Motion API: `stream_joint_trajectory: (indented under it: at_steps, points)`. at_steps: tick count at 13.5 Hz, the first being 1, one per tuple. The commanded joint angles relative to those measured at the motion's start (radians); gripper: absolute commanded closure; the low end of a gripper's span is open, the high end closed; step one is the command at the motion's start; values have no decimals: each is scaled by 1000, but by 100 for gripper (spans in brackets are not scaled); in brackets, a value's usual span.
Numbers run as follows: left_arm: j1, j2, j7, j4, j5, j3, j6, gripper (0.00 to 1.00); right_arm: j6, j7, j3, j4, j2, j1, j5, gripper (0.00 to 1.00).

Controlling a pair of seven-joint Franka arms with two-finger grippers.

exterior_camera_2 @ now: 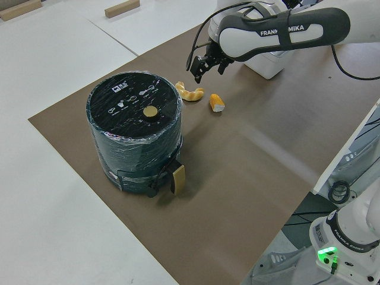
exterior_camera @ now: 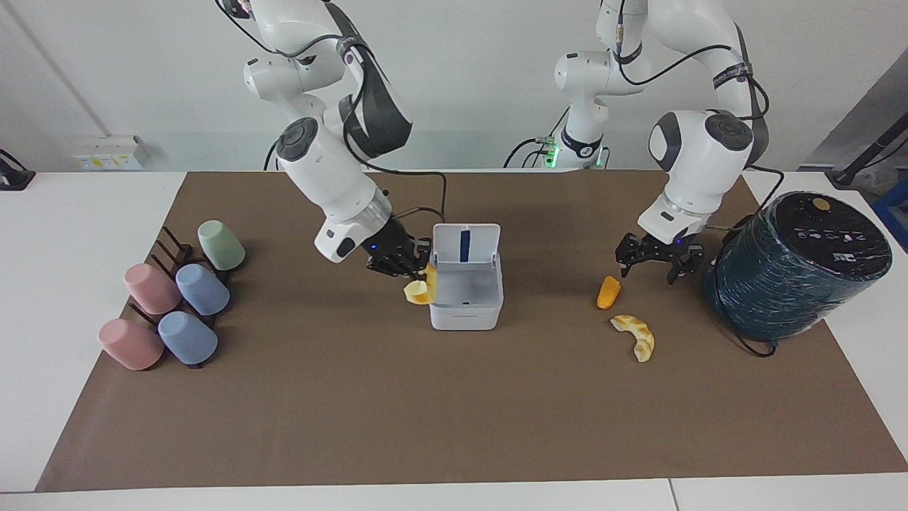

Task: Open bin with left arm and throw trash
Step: 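Drop the yellow block into the bin while the left gripper grasps the orange piece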

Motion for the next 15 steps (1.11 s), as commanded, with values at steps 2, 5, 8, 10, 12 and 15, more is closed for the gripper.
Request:
stream_joint_trajectory:
  at_steps: [2, 5, 8, 10, 12, 15]
  points:
    - [-33, -9, 49, -112, 15, 4, 112, 9, 20, 21, 2, -1, 27, 12, 113, 100]
    - [-59, 60, 78, -124, 15, 4, 174, 12, 23, 21, 2, -15, 36, 27, 113, 100]
    - [-66, 73, 78, -129, 15, 4, 176, 16, 21, 21, 2, -19, 41, 30, 113, 100]
    - [-72, 83, 81, -129, 15, 4, 188, 21, 34, 18, 2, -32, 42, 32, 113, 56]
    - [-73, 114, 81, -129, 15, 4, 220, 31, 41, 19, 2, -30, 44, 33, 111, 3]
    - [-75, 146, 81, -127, 15, 6, 262, 49, 41, 19, 2, -26, 44, 33, 111, 0]
